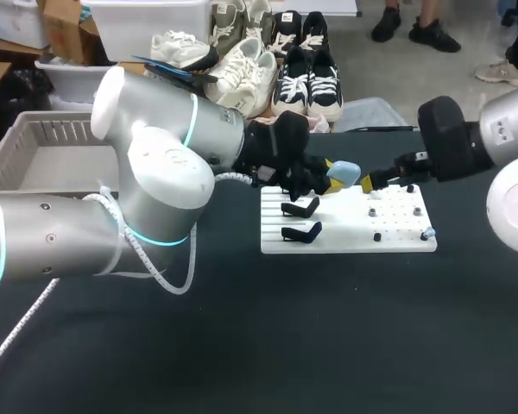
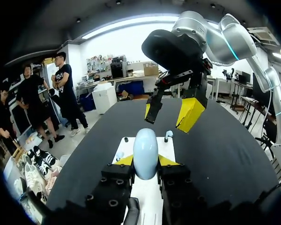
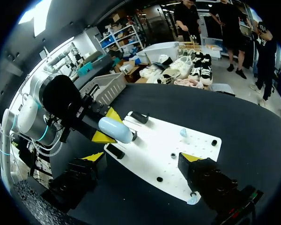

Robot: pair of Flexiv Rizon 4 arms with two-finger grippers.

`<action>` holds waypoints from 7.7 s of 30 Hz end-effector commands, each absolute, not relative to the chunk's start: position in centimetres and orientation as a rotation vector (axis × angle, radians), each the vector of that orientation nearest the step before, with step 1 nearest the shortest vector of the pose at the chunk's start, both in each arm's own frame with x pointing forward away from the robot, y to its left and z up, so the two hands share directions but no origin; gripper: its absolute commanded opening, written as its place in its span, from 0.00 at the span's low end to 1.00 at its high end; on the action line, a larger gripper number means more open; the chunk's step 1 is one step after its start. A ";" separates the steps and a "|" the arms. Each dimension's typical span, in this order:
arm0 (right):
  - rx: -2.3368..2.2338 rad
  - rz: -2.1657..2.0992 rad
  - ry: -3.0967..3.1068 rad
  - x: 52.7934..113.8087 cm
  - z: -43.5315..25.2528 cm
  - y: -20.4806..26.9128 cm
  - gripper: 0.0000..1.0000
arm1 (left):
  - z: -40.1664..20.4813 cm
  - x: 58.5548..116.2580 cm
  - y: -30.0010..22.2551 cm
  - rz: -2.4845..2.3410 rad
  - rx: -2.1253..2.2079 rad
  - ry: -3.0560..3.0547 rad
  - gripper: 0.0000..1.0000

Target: Pick up each earbud case from the left stands, insert the matching earbuds, close the lid, and place the case in the box.

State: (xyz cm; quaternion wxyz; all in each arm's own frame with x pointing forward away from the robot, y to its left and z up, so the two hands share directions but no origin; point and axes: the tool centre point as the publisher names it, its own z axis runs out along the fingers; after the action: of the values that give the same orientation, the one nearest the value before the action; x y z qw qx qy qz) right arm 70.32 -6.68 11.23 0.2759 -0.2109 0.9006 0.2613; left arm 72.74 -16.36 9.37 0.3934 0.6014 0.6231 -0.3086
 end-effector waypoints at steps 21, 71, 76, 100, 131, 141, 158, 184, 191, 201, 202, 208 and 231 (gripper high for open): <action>-0.615 0.831 2.377 71.7 11.2 -7.0 1.00 | 9.9 71.2 -17.1 -0.821 1.553 1.548 0.00; -0.450 0.587 2.461 66.8 15.0 -14.2 1.00 | 12.1 68.1 -17.6 -1.030 1.300 1.329 0.00; -0.444 0.587 2.462 66.7 14.9 -14.3 1.00 | 11.8 68.1 -17.5 -1.019 1.310 1.326 0.00; -0.592 0.486 2.508 67.2 12.7 -15.5 1.00 | 11.5 68.2 -17.3 -0.990 1.323 1.339 0.00; -0.837 -0.013 2.703 66.7 4.9 -18.0 1.00 | 11.5 68.2 -17.3 -0.990 1.323 1.339 0.00; -0.810 0.001 2.698 66.3 3.7 -16.4 1.00 | 11.5 68.2 -17.3 -0.990 1.323 1.339 0.00; -0.788 0.038 2.721 66.1 2.6 -16.0 0.49 | 11.5 68.2 -17.3 -0.990 1.323 1.339 0.00; -0.710 0.043 2.736 66.5 2.5 -15.8 0.45 | 11.5 68.2 -17.3 -0.990 1.323 1.339 0.00; -0.690 0.044 2.743 66.5 2.2 -15.8 0.44 | 11.5 68.2 -17.3 -0.990 1.323 1.339 0.00; -0.685 0.033 2.753 66.8 2.1 -15.9 0.38 | 11.5 68.2 -17.3 -0.990 1.323 1.339 0.00; -0.686 0.032 2.753 66.8 2.1 -15.8 0.38 | 11.5 68.2 -17.3 -0.990 1.323 1.339 0.00; -0.684 0.030 2.753 67.0 2.1 -15.8 0.36 | 11.5 68.2 -17.3 -0.990 1.323 1.339 0.00; -0.655 0.022 2.756 67.5 2.1 -15.7 0.25 | 11.5 68.2 -17.3 -0.990 1.323 1.339 0.00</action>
State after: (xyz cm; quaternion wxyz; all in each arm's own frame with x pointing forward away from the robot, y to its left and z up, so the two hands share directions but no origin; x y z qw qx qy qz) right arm 67.47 -15.84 2.19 0.1532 -0.2299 0.9610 0.0111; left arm 68.25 -17.35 11.52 0.4849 0.5441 0.5507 -0.4069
